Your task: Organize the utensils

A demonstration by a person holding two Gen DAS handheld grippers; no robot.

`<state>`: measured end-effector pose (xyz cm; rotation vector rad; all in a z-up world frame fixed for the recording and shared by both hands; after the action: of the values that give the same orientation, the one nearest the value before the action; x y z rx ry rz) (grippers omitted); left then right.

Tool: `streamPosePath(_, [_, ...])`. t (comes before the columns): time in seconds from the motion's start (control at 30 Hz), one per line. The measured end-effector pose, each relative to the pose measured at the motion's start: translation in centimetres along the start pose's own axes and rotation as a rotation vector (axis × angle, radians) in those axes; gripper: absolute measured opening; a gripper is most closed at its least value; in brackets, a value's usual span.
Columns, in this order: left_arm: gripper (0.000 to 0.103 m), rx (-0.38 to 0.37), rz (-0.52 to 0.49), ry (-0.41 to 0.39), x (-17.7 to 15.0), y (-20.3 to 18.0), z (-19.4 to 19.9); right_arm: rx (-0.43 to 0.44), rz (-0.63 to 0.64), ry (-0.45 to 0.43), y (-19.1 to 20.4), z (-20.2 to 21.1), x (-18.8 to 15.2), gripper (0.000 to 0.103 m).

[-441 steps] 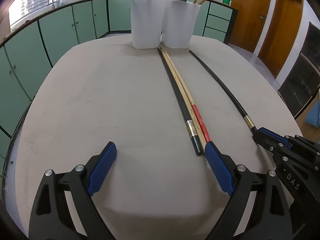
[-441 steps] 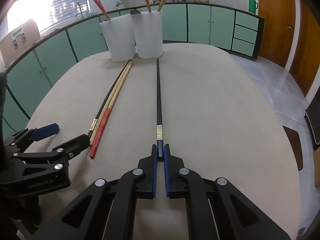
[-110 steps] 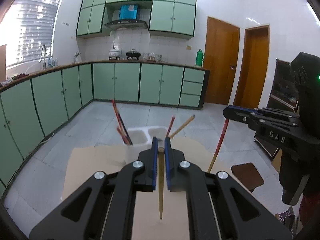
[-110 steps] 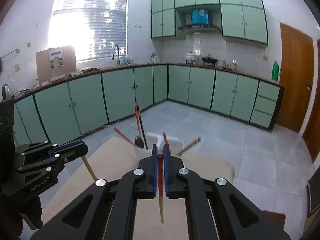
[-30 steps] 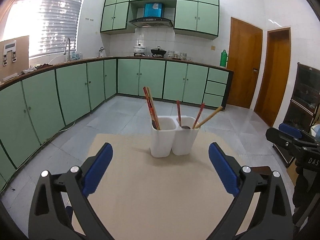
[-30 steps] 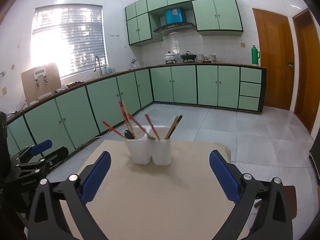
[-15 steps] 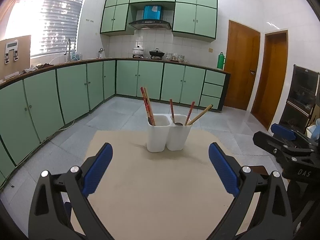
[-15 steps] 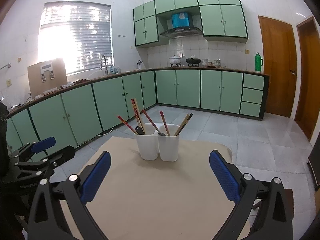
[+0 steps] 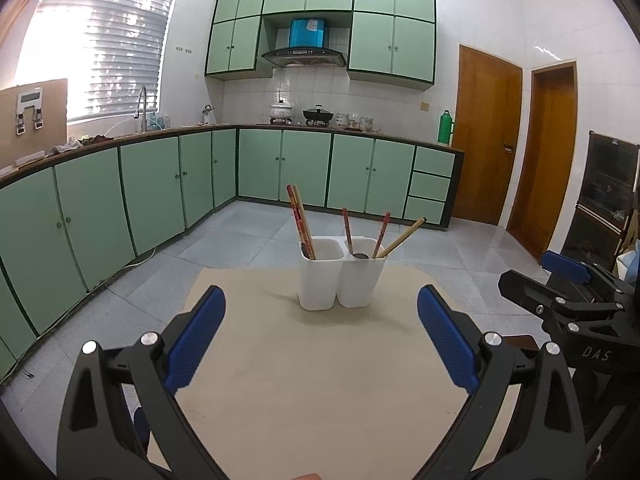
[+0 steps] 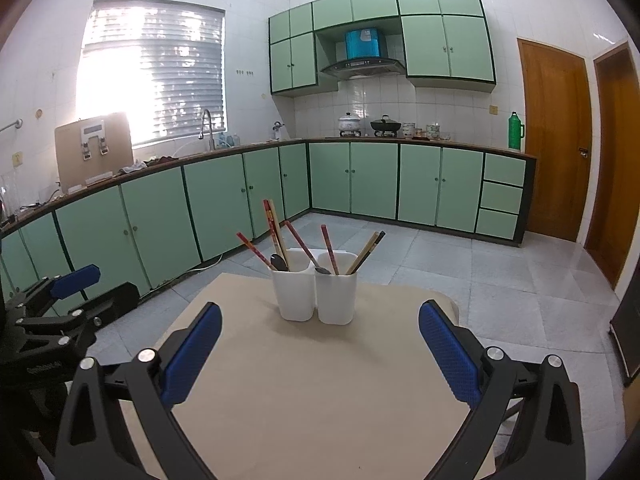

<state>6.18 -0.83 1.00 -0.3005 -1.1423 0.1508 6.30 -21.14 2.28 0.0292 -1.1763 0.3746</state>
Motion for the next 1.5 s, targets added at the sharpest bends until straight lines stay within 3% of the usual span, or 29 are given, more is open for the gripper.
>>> streamPosePath(1.5, [0.094,0.017,0.001,0.011,-0.19,0.07,-0.69,0.001,0.007,0.013,0.58,-0.72,-0.31,0.097])
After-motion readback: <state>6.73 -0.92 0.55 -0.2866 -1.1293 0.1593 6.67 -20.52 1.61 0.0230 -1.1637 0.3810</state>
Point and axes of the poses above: each gripper's, at about its wrist camera, not at the fingertips, and z roughly against the way its jaws point, y to its left, x to its top, the point moved 1 cm from there along -z, roughly the way its jaws point, and after that the axes turned 15 degrees about z, right-handed, at the moved point
